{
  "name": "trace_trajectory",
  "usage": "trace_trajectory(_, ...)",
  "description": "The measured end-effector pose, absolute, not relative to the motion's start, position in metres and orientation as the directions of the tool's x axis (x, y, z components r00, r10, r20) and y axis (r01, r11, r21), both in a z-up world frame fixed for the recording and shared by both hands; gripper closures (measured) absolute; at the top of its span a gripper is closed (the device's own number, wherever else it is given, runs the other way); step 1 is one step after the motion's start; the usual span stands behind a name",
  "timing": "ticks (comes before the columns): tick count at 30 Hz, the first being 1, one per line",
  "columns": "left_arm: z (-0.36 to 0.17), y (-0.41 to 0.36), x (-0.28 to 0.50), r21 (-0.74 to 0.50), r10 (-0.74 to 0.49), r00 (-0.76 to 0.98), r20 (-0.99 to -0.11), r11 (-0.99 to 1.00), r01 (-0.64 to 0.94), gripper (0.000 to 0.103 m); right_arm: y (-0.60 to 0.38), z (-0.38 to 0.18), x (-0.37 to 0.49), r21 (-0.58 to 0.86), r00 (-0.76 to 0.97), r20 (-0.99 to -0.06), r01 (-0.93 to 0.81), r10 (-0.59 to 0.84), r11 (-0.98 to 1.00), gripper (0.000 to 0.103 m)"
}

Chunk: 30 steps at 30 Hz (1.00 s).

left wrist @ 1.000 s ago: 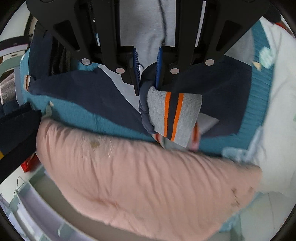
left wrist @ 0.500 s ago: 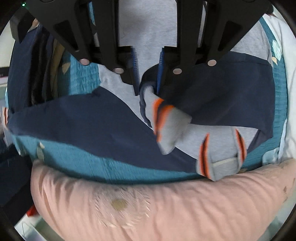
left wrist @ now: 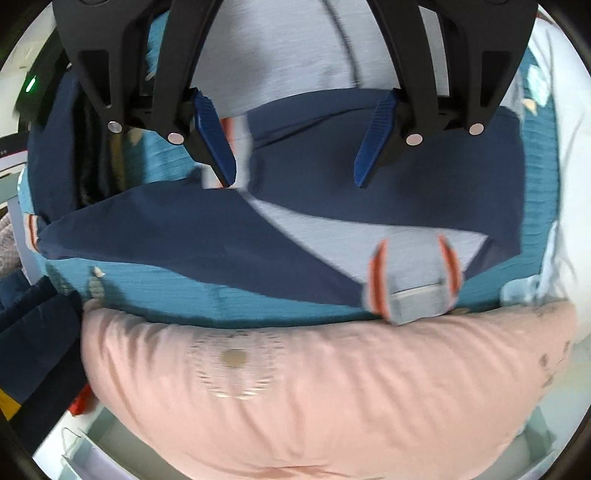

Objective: Fold large clothes

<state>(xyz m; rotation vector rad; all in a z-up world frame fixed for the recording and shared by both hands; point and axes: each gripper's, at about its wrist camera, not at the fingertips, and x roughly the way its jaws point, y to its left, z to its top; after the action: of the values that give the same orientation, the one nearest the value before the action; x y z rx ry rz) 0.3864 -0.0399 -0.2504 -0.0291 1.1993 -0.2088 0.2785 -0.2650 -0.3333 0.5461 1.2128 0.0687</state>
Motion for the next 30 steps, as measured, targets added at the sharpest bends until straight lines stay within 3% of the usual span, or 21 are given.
trace_trajectory(1,-0.253,-0.023,0.385,-0.120,-0.157,0.348,-0.924,0.985,0.126,0.035,-0.263,-0.332,0.284,0.426,0.363,-0.872,0.235,0.327,0.874,0.071)
trace_trajectory(2,-0.255,-0.009,0.384,-0.111,-0.141,0.347,-0.927,0.988,0.104,0.035,-0.261,-0.331,0.289,0.414,0.365,-0.877,0.239,0.314,0.878,0.068)
trace_trajectory(8,-0.278,0.080,0.374,-0.103,-0.090,0.311,-0.946,0.994,-0.028,0.039,-0.242,-0.327,0.335,0.388,0.374,-0.880,0.215,0.291,0.896,0.068)
trace_trajectory(9,-0.282,0.093,0.371,-0.102,-0.084,0.302,-0.950,0.994,-0.045,0.045,-0.238,-0.330,0.343,0.386,0.371,-0.881,0.206,0.293,0.899,0.068)
trace_trajectory(14,-0.308,0.158,0.359,-0.094,-0.059,0.247,-0.967,0.986,-0.134,0.053,-0.224,-0.354,0.376,0.336,0.309,-0.915,0.226,0.259,0.914,0.067)
trace_trajectory(16,-0.321,0.181,0.354,-0.098,-0.060,0.222,-0.973,0.981,-0.166,0.065,-0.220,-0.366,0.386,0.335,0.282,-0.922,0.237,0.265,0.912,0.067)
trace_trajectory(19,-0.341,0.204,0.349,-0.100,-0.063,0.180,-0.982,0.973,-0.208,0.075,-0.216,-0.383,0.397,0.306,0.259,-0.936,0.256,0.240,0.917,0.066)
trace_trajectory(21,-0.358,0.218,0.345,-0.106,-0.071,0.153,-0.986,0.967,-0.232,0.081,-0.213,-0.389,0.403,0.295,0.262,-0.938,0.259,0.227,0.920,0.069)
trace_trajectory(24,-0.374,0.228,0.337,-0.123,-0.095,0.120,-0.988,0.958,-0.258,0.084,-0.216,-0.391,0.405,0.246,0.250,-0.953,0.295,0.174,0.923,0.086)
trace_trajectory(30,-0.375,0.231,0.332,-0.141,-0.108,0.138,-0.985,0.955,-0.261,0.084,-0.234,-0.382,0.408,0.234,0.256,-0.954,0.320,0.154,0.918,0.083)
